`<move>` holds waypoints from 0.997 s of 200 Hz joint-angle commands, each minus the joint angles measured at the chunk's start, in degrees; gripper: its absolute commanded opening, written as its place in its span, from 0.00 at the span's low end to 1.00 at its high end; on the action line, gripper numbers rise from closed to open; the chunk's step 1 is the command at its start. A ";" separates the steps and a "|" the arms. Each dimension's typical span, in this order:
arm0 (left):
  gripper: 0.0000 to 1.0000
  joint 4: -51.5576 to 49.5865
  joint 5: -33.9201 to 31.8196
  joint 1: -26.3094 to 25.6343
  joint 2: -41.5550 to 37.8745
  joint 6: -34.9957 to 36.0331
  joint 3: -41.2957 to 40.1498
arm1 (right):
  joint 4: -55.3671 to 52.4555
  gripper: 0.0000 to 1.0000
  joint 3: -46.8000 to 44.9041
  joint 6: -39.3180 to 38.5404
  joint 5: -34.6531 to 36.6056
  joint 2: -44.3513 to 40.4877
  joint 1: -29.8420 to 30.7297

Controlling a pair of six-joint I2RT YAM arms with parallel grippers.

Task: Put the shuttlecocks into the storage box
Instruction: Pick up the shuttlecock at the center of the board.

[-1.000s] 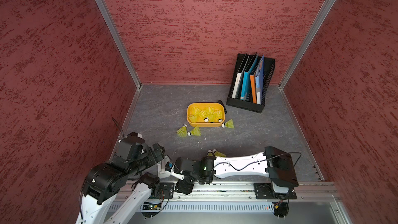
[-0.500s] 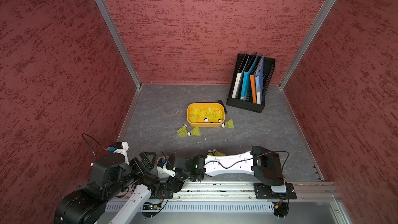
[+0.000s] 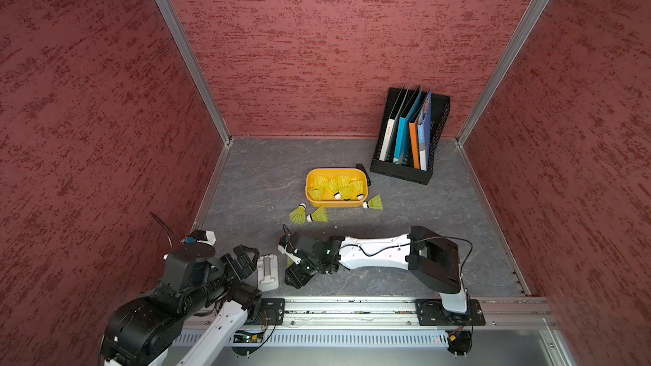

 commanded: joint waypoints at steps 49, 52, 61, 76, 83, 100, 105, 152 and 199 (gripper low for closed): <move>1.00 4.95 6.15 0.33 1.64 -0.91 -8.30 | -7.82 0.57 5.44 0.32 5.16 1.07 -2.44; 1.00 4.98 6.14 0.38 1.62 -0.97 -8.35 | -7.76 0.57 5.50 0.51 4.99 1.08 -2.44; 1.00 5.10 6.06 0.29 1.63 -0.85 -8.29 | -7.50 0.56 5.36 1.08 4.53 0.93 -2.36; 1.00 4.66 5.52 0.32 1.61 -0.65 -7.71 | -7.07 0.55 4.69 1.81 3.76 0.65 -2.18; 1.00 4.33 5.34 0.32 1.64 -0.50 -7.51 | -6.74 0.55 4.30 2.19 3.30 0.42 -2.18; 1.00 3.33 4.96 0.29 1.57 -0.20 -7.00 | -6.25 0.56 3.47 3.54 2.48 -0.23 -1.59; 1.00 3.11 4.70 0.29 1.51 -0.04 -6.96 | -6.23 0.56 3.50 3.98 2.10 -0.24 -1.40; 1.00 4.00 3.87 0.34 0.24 2.49 -6.49 | -3.14 0.56 3.61 13.71 3.15 1.72 0.02; 1.00 1.81 10.33 0.25 -0.99 7.36 -6.95 | -2.47 0.53 6.43 21.66 8.00 5.79 2.79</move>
